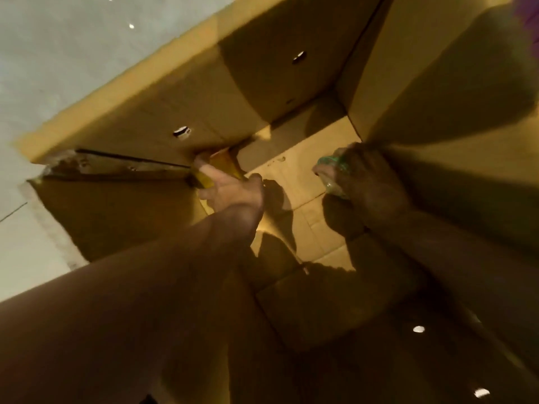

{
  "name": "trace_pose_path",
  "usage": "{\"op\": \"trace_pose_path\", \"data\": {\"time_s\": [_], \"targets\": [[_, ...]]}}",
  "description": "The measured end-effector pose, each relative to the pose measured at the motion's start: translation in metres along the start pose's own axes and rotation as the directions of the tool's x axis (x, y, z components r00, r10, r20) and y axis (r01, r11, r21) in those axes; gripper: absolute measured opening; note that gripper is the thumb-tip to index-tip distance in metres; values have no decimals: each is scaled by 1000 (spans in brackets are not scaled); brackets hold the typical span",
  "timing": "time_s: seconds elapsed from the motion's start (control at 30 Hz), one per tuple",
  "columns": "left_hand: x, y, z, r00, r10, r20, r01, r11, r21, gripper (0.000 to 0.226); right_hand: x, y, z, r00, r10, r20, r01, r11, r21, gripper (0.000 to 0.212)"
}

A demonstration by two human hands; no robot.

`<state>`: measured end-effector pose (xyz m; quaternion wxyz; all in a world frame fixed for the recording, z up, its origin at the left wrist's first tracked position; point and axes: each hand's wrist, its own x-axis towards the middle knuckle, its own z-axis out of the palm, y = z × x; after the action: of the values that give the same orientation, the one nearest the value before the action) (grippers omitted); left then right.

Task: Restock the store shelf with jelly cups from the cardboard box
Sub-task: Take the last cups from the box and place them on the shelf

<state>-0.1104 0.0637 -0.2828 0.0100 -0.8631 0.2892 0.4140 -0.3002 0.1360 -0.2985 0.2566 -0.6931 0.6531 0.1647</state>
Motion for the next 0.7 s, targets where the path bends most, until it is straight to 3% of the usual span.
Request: {"op": "trace_pose_path", "data": {"time_s": [0.07,0.13,0.3,0.37,0.43,0.47,0.6,0.7], "targets": [[4,-4,8,995,-10,-96,5,999,-52,101,-1,-2,5,994,25,-102,-22,999,36,75],[8,-15,9,991,31,-133,-39,997,-59,101,-8,-6,14,987,79,-137,-54,982,179,83],[11,-39,4,979,194,-70,-193,981,19,93,-47,-21,60,977,214,13,-171,738,653,88],[15,-38,5,967,244,-69,-244,970,9,88,-60,-31,79,967,256,-1,-179,681,710,85],[21,-36,5,960,278,-36,-278,960,-17,84,-63,-42,95,943,321,-87,-173,697,696,92],[23,-36,4,956,294,-19,-294,955,-33,82,-63,-47,99,923,370,-103,-181,655,733,94],[-1,-40,-17,933,342,116,-315,928,-200,63,-75,-60,69,861,506,46,-234,316,919,85],[-60,-36,-51,877,420,235,-350,892,-288,51,-109,-72,5,833,552,46,-150,145,978,85]]}}
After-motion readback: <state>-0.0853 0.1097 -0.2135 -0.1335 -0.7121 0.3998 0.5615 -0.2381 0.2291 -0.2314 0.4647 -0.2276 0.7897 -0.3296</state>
